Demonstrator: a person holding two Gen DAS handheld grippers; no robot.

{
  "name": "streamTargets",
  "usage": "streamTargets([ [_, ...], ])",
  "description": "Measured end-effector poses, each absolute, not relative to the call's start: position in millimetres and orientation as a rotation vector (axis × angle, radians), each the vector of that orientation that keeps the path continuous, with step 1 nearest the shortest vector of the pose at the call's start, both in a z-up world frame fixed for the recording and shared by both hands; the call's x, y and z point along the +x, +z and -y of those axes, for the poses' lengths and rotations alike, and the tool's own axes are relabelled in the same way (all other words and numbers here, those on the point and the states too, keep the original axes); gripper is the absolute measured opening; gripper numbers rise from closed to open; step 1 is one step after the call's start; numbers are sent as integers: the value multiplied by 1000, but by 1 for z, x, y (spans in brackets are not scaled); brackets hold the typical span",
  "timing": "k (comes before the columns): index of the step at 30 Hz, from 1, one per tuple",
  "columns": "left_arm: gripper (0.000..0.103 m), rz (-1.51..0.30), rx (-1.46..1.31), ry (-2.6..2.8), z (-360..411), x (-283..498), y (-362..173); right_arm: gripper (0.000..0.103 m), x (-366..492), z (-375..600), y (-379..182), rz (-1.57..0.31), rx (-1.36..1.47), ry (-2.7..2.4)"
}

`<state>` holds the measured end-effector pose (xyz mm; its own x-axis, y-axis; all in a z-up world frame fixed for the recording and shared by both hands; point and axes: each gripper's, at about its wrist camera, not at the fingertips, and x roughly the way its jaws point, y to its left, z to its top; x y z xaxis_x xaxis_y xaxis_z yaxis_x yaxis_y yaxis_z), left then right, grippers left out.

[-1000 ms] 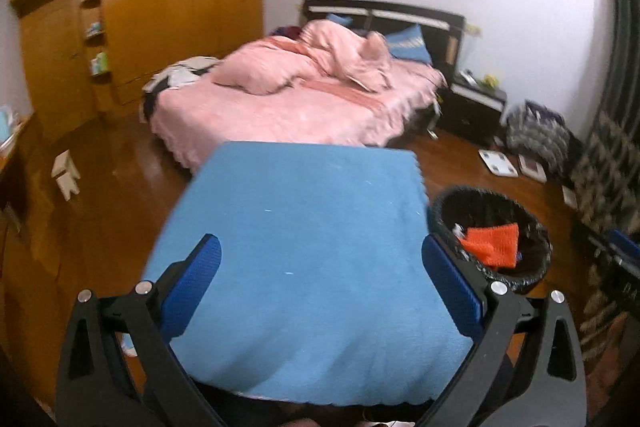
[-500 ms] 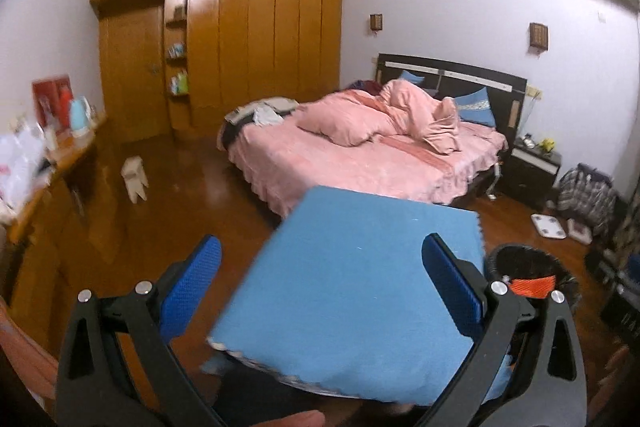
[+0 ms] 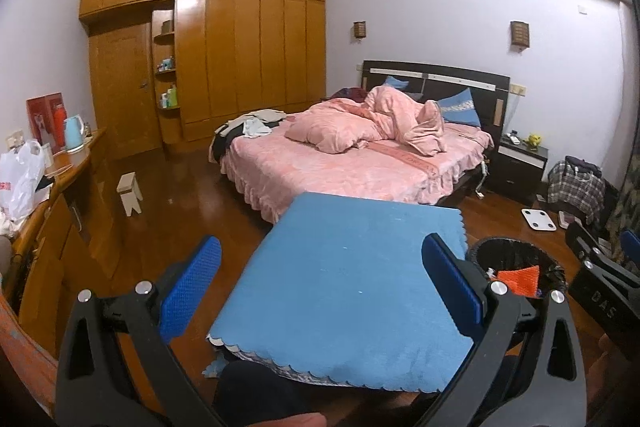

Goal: Collect trash

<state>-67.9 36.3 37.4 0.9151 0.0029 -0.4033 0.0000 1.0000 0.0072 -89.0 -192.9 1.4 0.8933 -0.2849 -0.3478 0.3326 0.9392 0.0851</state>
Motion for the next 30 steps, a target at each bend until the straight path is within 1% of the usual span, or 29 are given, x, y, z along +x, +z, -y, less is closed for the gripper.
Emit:
streamTargets([
  [14, 98, -433, 20, -35, -12, -50, 26, 97, -79, 218, -2, -364, 173, -372],
  [30, 98, -438, 18, 13, -16, -38, 24, 97, -70, 223, -4, -378, 173, -395],
])
